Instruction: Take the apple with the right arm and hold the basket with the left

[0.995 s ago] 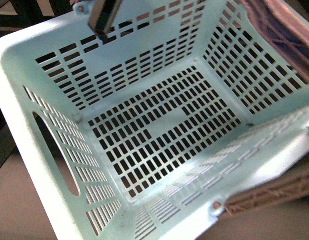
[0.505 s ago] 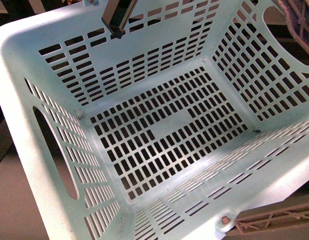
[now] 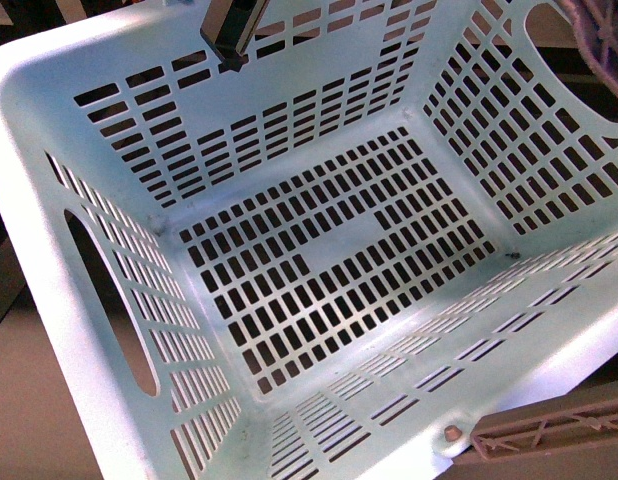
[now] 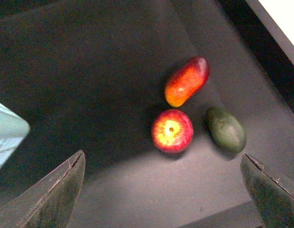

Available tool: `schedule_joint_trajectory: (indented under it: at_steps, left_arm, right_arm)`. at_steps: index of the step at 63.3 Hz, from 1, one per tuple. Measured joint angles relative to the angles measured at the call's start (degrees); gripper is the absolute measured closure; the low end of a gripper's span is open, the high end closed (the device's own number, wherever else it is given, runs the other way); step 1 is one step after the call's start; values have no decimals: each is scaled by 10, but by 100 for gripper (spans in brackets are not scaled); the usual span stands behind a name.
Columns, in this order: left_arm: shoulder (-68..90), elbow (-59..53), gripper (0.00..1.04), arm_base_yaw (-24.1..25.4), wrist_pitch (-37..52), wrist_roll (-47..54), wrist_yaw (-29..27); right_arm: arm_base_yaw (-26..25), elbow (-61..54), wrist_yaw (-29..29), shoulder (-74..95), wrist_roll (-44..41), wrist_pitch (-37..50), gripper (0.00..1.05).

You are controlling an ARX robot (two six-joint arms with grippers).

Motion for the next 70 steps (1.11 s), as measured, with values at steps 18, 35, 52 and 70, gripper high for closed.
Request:
schedule_joint_trajectory:
  at_steps: [18,35,52,70]
  left_arm:
    - [0,0,98,0,0,0,1]
    - [0,0,98,0,0,0,1]
    - [0,0,98,0,0,0,0]
    - [0,0,98,0,0,0,0]
  right_arm:
    - [-33,92,14,526,-94,313,9]
    - [-17,168,35,725,-100,333,9]
    - [0,252,57,793,-99,310,9]
    - [14,305,71,838,-90,289,9]
